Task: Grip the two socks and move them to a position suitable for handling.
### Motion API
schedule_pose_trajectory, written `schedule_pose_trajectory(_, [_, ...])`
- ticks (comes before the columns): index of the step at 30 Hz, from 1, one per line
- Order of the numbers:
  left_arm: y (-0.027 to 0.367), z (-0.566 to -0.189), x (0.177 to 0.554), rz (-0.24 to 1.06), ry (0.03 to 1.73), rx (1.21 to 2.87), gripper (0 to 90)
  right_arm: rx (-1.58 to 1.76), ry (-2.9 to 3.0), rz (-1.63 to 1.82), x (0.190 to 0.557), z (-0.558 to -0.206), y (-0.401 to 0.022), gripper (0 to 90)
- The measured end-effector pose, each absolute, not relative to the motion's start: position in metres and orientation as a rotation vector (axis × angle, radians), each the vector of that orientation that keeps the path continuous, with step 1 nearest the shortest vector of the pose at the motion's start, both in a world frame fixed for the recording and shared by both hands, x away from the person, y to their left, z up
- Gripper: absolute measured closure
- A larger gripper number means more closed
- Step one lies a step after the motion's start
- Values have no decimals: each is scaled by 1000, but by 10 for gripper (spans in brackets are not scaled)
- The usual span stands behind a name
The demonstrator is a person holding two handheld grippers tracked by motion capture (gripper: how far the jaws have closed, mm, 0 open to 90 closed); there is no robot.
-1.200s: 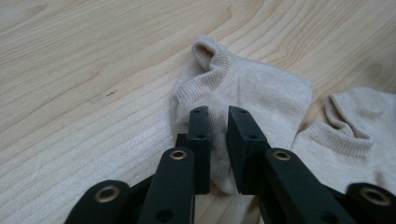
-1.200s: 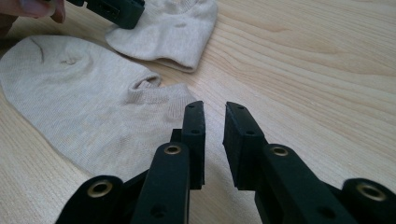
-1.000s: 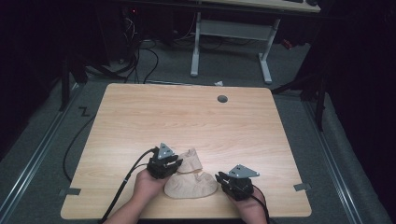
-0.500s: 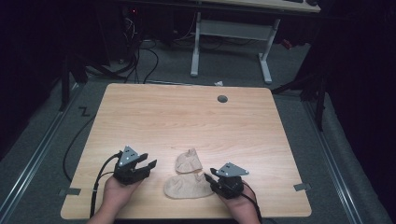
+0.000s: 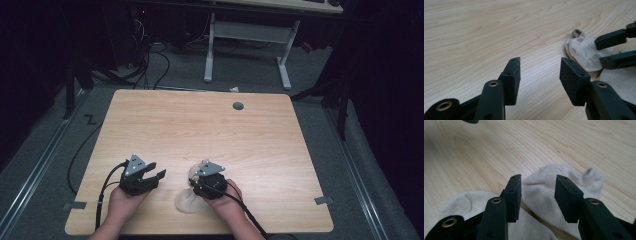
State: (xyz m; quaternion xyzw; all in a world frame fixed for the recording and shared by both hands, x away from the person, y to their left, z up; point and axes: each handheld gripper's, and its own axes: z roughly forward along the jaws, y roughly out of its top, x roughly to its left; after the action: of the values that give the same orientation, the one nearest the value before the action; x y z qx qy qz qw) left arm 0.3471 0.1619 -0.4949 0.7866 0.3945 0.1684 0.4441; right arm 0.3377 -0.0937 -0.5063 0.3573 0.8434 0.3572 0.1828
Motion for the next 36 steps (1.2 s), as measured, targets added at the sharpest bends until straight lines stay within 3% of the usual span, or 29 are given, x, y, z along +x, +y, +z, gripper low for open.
schedule_pose_trajectory(9, [162,-495,346,409,979,1957,514,982,2426,902,348,-518,-80,571])
schedule_pose_trajectory(12, [161,-496,346,406,976,1963,513,962,2419,870,348,-520,-79,641])
schedule_pose_trajectory(15, [160,-496,346,402,971,1971,513,974,2416,853,348,-519,-80,801])
schedule_pose_trajectory(18, [159,-496,346,413,967,1977,513,955,2385,858,347,-516,-83,846])
schedule_pose_trajectory(36, [154,-498,345,404,951,1997,513,1114,2149,1109,348,-470,-139,861])
